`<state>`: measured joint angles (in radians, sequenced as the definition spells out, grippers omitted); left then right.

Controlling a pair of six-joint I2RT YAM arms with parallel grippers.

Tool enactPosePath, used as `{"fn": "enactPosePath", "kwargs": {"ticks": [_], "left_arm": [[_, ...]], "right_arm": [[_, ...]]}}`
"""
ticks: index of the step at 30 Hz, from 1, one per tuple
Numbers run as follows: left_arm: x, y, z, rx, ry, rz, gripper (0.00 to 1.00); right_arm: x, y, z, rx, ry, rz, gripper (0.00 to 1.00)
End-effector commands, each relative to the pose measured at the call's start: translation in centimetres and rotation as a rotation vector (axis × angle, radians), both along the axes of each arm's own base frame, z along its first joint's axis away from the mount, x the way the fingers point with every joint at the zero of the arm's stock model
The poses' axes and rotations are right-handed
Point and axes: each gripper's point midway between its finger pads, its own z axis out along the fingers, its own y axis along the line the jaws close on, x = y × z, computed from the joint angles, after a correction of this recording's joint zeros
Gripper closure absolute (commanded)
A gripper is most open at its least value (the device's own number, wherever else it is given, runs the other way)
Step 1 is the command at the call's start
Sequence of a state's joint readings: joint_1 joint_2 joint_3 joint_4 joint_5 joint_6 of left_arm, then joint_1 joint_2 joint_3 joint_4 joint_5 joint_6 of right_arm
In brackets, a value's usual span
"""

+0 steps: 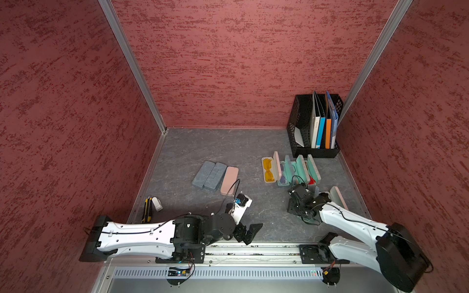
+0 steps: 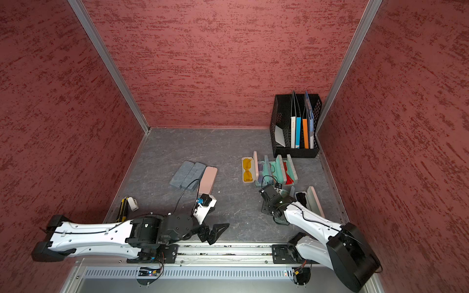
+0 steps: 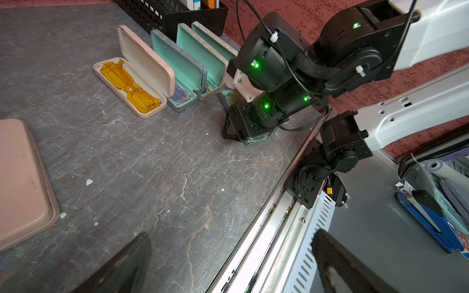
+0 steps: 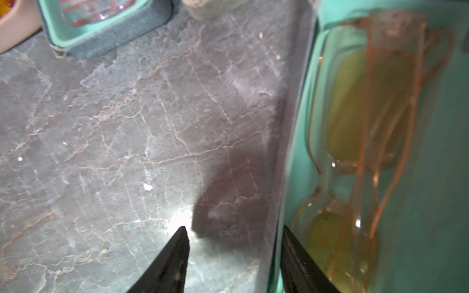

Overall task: Close the glasses case
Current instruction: Move the glasses case to the center of the board.

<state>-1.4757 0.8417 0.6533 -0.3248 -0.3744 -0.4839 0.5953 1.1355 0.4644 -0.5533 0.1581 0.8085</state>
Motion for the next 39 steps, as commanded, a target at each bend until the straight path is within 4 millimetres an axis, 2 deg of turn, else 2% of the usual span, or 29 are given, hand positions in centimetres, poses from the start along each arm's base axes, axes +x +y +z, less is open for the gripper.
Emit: {"fn": "enactPosePath", "kwargs": {"ticks": [1, 11, 21, 30, 33, 34, 39], "left_arm": [[0.1, 0.6, -0.5, 0.007, -0.001, 0.013, 0.00], [0.4, 1.2, -0.7, 0.010, 0.000, 0.045, 0.00], [0.7, 1.9, -1.1, 0.001, 0.012, 0.078, 0.00], [0.8, 3.7, -1.3, -0.035, 0.036, 0.114, 0.00], [0.9, 4.1, -1.5, -0.033, 0.038, 0.121, 0.00], [0.9, 4.1, -1.4, -0.034, 0.039, 0.124, 0.00], [0.9, 4.1, -1.2, -0.033, 0.035, 0.125, 0.00]], "right_arm": [[-0.6, 2.8, -0.5, 0.101, 0.037, 0.051, 0.47], [-1.5, 6.3, -0.5, 0.138, 0.043, 0.105, 0.51], [-2.2, 11.3, 0.5, 0.188, 0.024, 0.187, 0.52], [-2.6, 15.6, 0.5, 0.214, 0.032, 0.240, 0.51], [-2.4, 16.8, 1.0, 0.249, 0.013, 0.241, 0.51], [-2.5, 16.9, 0.4, 0.240, 0.024, 0.240, 0.51], [-2.1, 17.9, 0.7, 0.251, 0.020, 0.249, 0.49]]}}
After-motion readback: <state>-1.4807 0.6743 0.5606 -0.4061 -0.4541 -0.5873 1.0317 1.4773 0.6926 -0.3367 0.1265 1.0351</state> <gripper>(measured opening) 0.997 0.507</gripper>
